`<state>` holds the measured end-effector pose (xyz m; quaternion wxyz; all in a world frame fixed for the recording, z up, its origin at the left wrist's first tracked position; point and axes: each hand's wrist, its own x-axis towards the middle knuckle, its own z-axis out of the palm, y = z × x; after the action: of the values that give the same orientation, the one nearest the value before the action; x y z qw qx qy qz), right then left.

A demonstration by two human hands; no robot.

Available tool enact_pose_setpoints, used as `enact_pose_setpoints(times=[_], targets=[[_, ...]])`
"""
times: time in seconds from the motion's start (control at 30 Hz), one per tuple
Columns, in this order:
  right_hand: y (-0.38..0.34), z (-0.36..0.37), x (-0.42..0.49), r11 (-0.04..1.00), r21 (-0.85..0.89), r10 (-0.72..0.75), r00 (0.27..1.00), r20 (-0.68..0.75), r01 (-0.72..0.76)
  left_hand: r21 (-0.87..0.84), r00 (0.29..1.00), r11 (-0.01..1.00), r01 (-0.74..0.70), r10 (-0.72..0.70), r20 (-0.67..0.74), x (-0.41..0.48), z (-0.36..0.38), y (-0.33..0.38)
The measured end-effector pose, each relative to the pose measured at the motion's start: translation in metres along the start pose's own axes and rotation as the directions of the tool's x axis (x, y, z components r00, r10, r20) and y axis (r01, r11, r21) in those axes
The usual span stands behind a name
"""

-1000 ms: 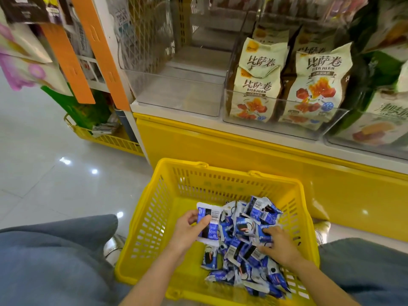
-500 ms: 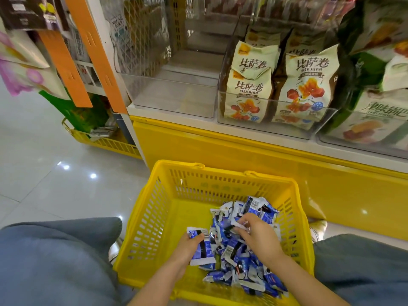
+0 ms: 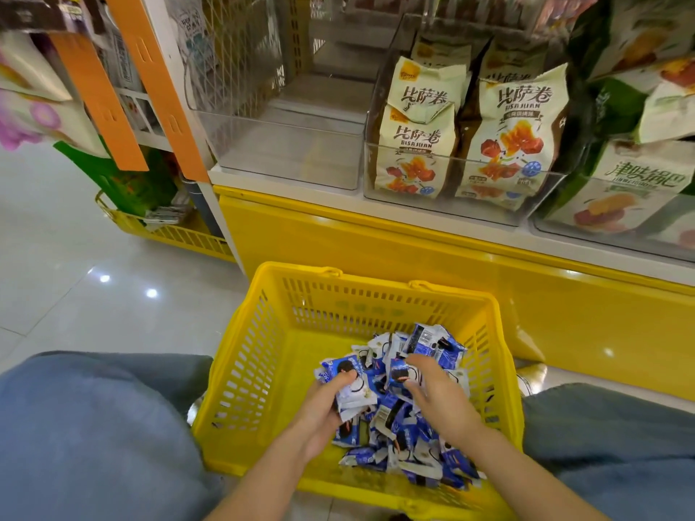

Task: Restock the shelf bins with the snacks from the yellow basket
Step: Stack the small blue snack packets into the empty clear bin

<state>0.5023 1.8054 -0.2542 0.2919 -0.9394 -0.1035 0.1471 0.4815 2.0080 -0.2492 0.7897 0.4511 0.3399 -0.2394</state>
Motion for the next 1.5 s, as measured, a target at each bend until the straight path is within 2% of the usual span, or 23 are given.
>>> enact_pose_setpoints(times=[0.1,0.17,0.27,0.33,0.43,0.57,0.77,0.93,1.03,1.1,1.17,1.33,1.43,1.5], targets=[[0.043,-0.005,0.012,0.966,-0.171,0.212,0.974,0.079,-0.196,0.023,1.000,1.000,0.008,-0.009,0.020,-0.001,0.002,0.000],[0.060,-0.001,0.017,0.937,-0.260,0.277,0.950,0.143,-0.234,0.046,0.999,0.999,0.016,-0.018,0.040,-0.002,0.003,-0.001],[0.066,0.009,0.023,0.925,-0.319,0.282,0.938,0.204,-0.209,0.054,0.999,0.998,0.034,-0.035,0.020,0.001,0.002,-0.002],[0.068,0.012,0.026,0.912,-0.352,0.289,0.939,0.188,-0.211,0.045,0.999,0.998,0.035,-0.035,0.009,0.005,0.001,-0.003],[0.067,0.011,0.032,0.889,-0.344,0.367,0.920,0.141,-0.302,0.046,0.999,0.999,0.023,-0.025,0.025,0.009,0.001,-0.004],[0.060,0.009,0.034,0.859,-0.324,0.465,0.869,0.171,-0.396,0.052,0.997,0.998,0.030,-0.034,0.064,0.011,0.003,-0.005],[0.054,0.003,0.025,0.826,-0.451,0.446,0.881,0.156,-0.338,0.007,0.999,1.000,0.012,-0.012,0.046,0.004,0.008,0.005],[0.039,-0.011,0.020,0.869,-0.276,0.463,0.872,0.159,-0.412,0.015,0.998,1.000,-0.026,0.025,0.062,-0.013,0.012,0.017],[0.016,-0.035,0.029,0.894,0.049,0.418,0.870,0.259,-0.444,0.010,0.993,0.998,-0.056,0.055,0.108,-0.022,0.016,0.028],[-0.009,-0.059,0.035,0.851,0.297,0.320,0.876,0.360,-0.433,-0.016,0.988,0.996,-0.084,0.085,0.130,-0.029,0.020,0.040],[-0.036,-0.085,0.037,0.806,0.451,0.197,0.891,0.408,-0.384,-0.041,0.981,0.992,-0.119,0.124,0.147,-0.037,0.023,0.054],[-0.092,-0.129,0.035,0.763,0.579,0.052,0.920,0.389,-0.289,-0.140,0.944,0.964,-0.227,0.253,0.211,-0.058,0.030,0.100],[-0.117,-0.146,0.043,0.707,0.650,0.047,0.935,0.351,-0.279,-0.135,0.919,0.946,-0.295,0.319,0.232,-0.066,0.035,0.130],[-0.135,-0.158,0.050,0.683,0.693,0.050,0.961,0.272,-0.231,-0.104,0.902,0.932,-0.346,0.361,0.236,-0.070,0.036,0.153]])
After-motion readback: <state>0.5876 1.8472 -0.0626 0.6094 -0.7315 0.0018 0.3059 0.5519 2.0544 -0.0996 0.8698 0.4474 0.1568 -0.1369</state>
